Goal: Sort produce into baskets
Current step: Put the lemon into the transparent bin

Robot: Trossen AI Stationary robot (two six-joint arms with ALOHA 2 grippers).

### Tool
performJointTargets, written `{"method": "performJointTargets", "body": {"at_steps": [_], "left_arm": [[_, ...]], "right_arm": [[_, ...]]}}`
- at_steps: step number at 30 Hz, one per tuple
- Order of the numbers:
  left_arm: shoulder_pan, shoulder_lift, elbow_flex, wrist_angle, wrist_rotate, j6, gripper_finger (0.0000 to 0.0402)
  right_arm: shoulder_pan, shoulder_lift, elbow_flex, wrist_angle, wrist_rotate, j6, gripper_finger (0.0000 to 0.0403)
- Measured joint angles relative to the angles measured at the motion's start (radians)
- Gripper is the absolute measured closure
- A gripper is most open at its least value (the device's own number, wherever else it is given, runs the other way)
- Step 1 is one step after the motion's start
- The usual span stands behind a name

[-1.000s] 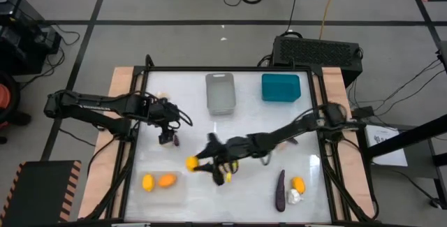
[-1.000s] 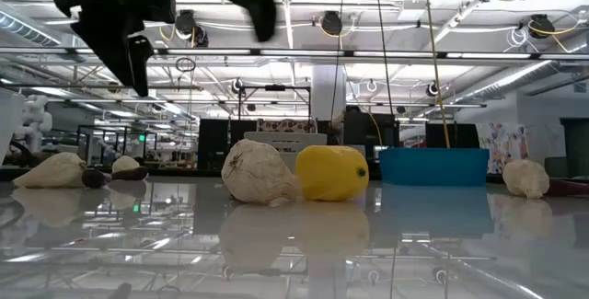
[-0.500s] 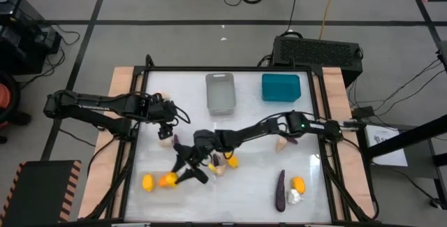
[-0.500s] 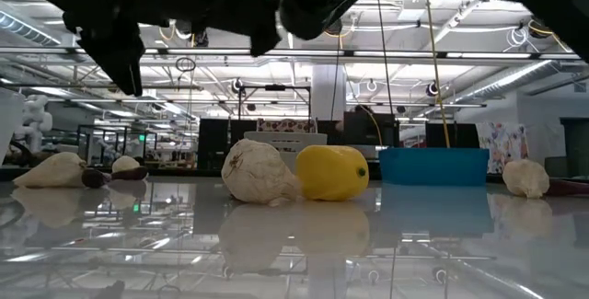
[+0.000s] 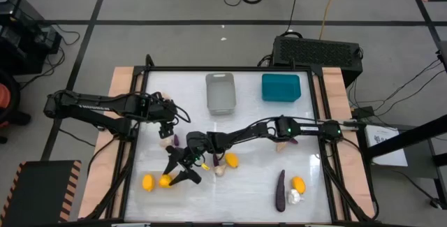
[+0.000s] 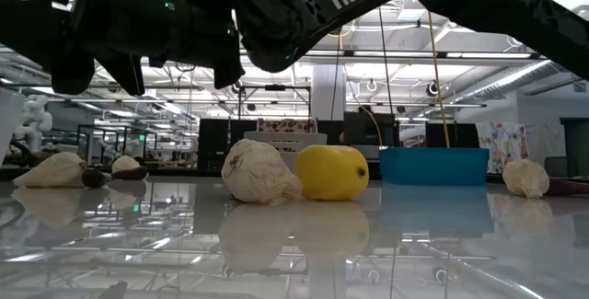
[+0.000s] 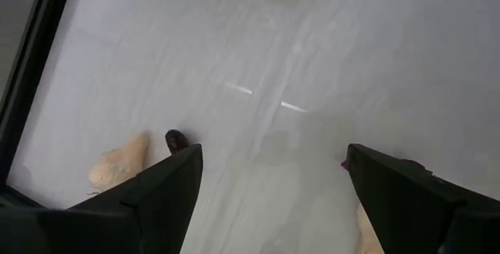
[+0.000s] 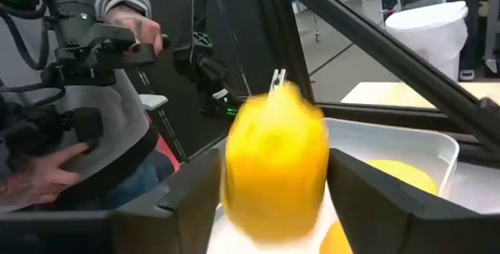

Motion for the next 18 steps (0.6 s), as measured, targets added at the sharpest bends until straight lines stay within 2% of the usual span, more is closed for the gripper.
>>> {"method": "performJointTargets", "body": {"at_steps": [5,9,13,18], "left_arm": [[0.000,0.000,0.000,0.001,-0.003,0.000,0.0077],[0.000,0.000,0.000,0.001,-0.011,-0.016,0.0077],[0.000,0.000,0.000,0.002,-0.014,-0.026,0.0077],[0.000,0.000,0.000,0.014,-0.018,-0.026,0.0077]], "right_arm": [[-0.012,-0.002,0.002,-0.004,-0.031,0.012,0.0136],[-0.026,-0.003,0.002,-0.008,-0.078,0.020,0.0130],[-0.044,-0.020,0.002,-0.048,-0.209,0.120,0.0139],[-0.055,-0.051,0.002,-0.202,-0.422,0.259,0.0175]]}}
